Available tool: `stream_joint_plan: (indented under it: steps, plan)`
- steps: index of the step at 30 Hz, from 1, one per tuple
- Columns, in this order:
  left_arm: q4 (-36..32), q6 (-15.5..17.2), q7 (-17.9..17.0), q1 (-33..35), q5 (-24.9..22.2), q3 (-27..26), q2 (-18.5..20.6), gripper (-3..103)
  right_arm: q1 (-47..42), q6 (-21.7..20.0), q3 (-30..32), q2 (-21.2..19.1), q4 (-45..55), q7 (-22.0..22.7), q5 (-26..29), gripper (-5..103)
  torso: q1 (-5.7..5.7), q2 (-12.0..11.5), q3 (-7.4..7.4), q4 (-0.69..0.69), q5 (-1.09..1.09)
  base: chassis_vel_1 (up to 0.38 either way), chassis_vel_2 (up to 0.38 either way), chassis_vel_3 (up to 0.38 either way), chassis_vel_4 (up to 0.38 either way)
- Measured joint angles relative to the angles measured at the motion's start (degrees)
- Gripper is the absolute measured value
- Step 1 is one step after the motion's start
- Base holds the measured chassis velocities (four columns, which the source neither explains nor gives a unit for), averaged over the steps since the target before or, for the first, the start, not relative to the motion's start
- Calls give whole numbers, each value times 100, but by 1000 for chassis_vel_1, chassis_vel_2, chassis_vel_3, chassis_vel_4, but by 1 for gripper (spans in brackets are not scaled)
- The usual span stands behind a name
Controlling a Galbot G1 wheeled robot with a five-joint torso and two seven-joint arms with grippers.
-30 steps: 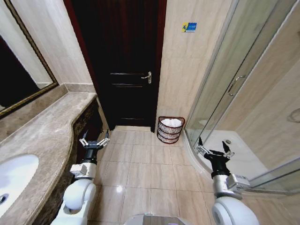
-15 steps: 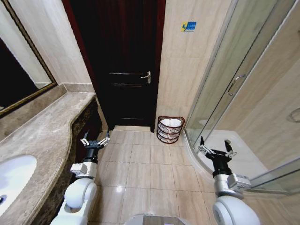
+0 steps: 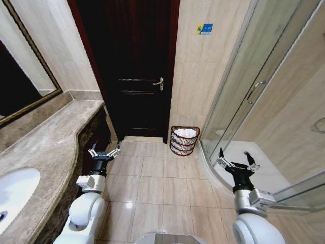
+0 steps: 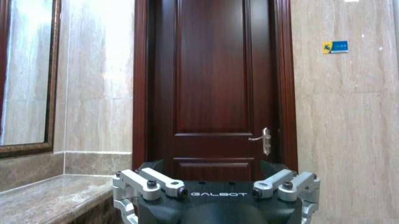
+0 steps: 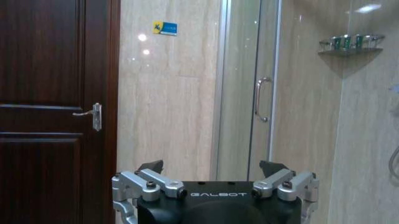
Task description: Discard the used towel into the hamper.
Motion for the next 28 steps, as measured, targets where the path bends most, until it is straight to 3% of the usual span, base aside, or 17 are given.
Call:
stream_joint_plan:
  steps: [28]
  plan:
    - [-1,-5,2,0,6,-2,-2,100,0,-6,-3,0,4,0,3,100,-1,-1,-1,0,0,0,0,0,0]
